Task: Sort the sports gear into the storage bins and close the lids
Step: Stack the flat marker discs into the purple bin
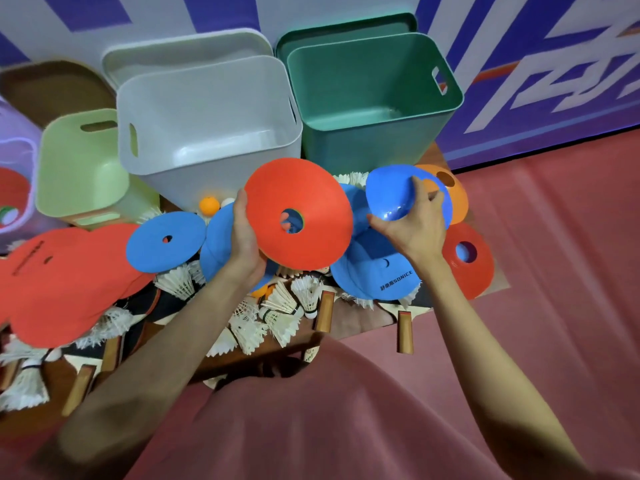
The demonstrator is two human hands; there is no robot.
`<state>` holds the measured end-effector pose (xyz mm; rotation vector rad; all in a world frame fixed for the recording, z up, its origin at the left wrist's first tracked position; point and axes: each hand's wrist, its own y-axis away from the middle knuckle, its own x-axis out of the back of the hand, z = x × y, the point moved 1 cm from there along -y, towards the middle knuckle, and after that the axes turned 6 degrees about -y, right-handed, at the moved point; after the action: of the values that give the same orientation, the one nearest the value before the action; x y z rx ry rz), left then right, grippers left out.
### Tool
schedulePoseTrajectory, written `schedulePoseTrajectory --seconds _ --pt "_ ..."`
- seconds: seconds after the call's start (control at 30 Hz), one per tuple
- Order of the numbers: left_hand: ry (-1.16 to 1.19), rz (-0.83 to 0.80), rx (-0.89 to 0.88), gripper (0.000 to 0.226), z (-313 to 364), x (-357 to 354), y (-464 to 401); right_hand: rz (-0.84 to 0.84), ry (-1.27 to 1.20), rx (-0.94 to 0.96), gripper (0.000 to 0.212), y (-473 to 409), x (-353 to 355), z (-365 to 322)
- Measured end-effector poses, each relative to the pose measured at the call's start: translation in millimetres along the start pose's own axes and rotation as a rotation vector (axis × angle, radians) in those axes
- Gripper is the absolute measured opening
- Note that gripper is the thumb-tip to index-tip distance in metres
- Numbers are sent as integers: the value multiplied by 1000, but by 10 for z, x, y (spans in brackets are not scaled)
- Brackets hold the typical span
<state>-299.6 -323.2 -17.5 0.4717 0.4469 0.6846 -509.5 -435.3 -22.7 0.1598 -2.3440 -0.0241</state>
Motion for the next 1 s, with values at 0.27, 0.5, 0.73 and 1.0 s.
schedulePoseTrajectory --seconds 0.27,0.5,0.73,1.0 --pt "-83 -14 -5 48 -21 -72 -31 47 -581 131 50 366 178 -253" --pt "-145 -101 -30 42 -144 -187 54 -132 -645 -60 48 273 172 -239" --pt "-63 -198 53 45 -244 -364 131 116 -159 174 33 250 -42 183" --pt "-105 -200 102 50 -364 -567 140 98 -189 137 36 230 11 518"
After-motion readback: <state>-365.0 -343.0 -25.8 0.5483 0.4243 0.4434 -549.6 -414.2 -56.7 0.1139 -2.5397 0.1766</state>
